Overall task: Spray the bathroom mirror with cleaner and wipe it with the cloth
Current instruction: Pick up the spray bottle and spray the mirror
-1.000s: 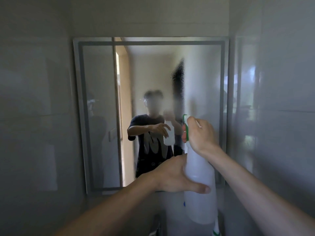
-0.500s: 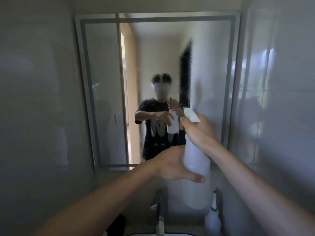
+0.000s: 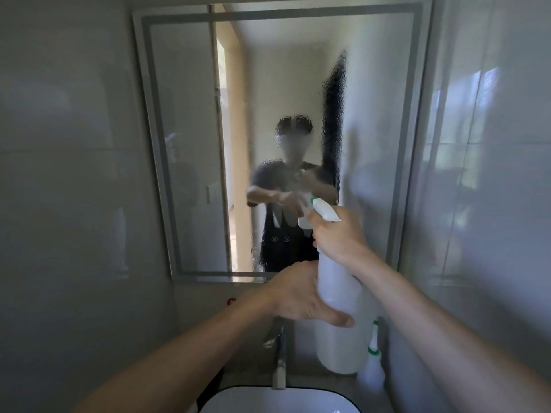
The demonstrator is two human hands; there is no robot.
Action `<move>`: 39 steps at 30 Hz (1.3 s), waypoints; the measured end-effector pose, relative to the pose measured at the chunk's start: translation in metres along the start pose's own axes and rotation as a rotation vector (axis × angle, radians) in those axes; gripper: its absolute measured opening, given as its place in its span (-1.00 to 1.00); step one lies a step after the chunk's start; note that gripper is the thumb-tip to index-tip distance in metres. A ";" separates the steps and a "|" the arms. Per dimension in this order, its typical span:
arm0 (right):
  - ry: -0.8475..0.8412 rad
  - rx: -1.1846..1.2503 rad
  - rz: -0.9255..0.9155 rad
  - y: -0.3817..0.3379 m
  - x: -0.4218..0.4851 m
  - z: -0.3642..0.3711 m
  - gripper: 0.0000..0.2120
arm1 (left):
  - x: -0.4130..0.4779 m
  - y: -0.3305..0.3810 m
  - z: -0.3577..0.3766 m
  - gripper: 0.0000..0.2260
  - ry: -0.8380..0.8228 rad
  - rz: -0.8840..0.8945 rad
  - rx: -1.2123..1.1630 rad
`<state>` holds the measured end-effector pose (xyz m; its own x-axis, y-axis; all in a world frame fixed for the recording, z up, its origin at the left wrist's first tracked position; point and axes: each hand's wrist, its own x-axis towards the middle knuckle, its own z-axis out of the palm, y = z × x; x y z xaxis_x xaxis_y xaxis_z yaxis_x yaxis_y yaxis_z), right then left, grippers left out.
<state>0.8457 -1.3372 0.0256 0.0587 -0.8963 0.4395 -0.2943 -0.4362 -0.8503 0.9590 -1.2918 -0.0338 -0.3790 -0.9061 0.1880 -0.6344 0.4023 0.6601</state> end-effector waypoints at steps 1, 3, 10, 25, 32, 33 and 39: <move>-0.006 0.019 0.007 0.003 0.000 0.001 -0.75 | -0.001 -0.001 0.002 -0.49 0.000 -0.009 -0.001; -0.025 0.019 0.016 0.008 -0.002 0.002 -0.71 | -0.003 -0.004 0.006 -0.49 -0.002 -0.032 -0.004; -0.095 0.043 0.046 0.036 -0.016 0.011 -0.63 | -0.012 -0.016 0.024 -0.43 -0.053 -0.076 0.073; -0.125 0.045 0.129 0.048 -0.039 0.020 -0.70 | -0.026 -0.033 0.042 -0.39 -0.080 -0.157 0.061; -0.172 0.161 0.085 0.037 -0.052 0.041 -0.66 | -0.050 -0.047 0.026 -0.43 -0.065 -0.185 0.083; -0.179 0.159 0.078 0.038 -0.053 0.047 -0.64 | -0.054 -0.050 0.024 -0.42 -0.062 -0.192 0.086; -0.215 0.185 0.112 0.044 -0.051 0.086 -0.59 | -0.077 -0.069 0.010 -0.41 -0.065 -0.228 0.074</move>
<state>0.9116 -1.3173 -0.0591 0.2423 -0.9274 0.2851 -0.1326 -0.3227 -0.9372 1.0249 -1.2485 -0.1009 -0.2613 -0.9652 -0.0087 -0.7552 0.1988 0.6246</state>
